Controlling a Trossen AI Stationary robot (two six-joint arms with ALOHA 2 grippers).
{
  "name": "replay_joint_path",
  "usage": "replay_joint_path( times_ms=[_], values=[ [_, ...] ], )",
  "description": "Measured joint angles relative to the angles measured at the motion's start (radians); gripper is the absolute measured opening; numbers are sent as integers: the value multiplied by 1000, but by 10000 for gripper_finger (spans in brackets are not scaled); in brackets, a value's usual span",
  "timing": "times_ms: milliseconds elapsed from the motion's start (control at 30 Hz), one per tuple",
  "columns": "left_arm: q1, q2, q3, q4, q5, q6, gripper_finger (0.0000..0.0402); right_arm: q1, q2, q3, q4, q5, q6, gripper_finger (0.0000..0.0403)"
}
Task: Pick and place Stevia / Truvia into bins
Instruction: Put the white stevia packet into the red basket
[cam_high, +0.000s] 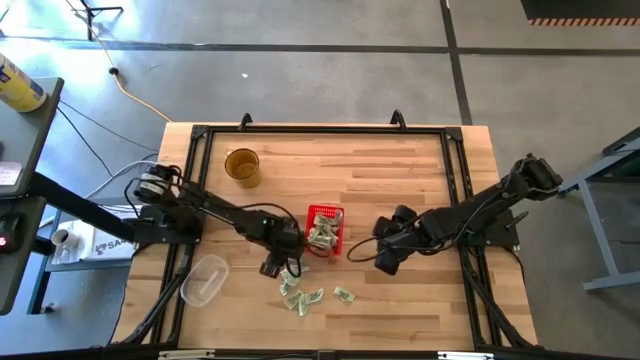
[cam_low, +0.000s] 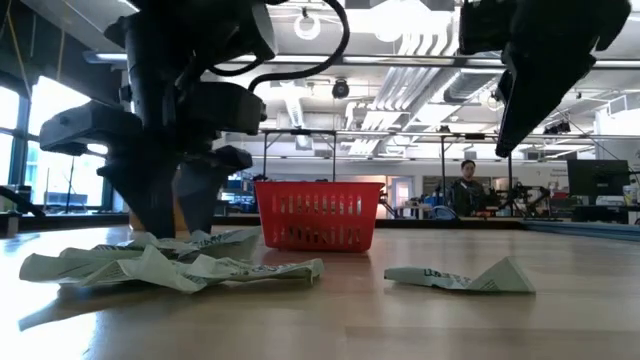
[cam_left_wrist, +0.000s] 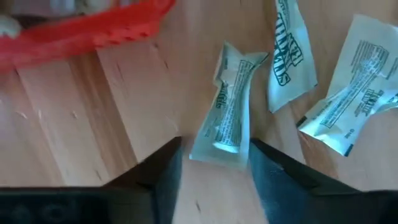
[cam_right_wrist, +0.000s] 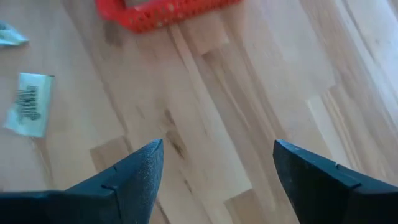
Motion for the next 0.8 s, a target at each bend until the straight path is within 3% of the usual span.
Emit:
replay_joint_path(
  times_ms=[100,233,267,433,533,600,700,800],
  values=[
    [21,2,-1,6,5,46,152,-14,0,3,3,-1,-1,294],
    [56,-3,23,-40,3,81,33,-27,0,3,-9,-3,-4,294],
    [64,-6,36,-81,-5,85,22,-27,0,3,-12,-2,-4,293],
    [84,-21,205,-357,-59,90,37,-27,0,3,-36,-2,-23,293],
    [82,-19,337,-466,-137,110,21,-27,0,3,-50,-2,-28,293],
    [85,-21,404,-417,-162,133,21,-26,0,3,-48,9,-31,293],
    [107,-16,416,-197,-158,165,31,-25,0,3,-38,12,-45,293],
    [126,16,394,-50,-223,163,91,-11,0,3,-10,-10,-86,293]
  ],
)
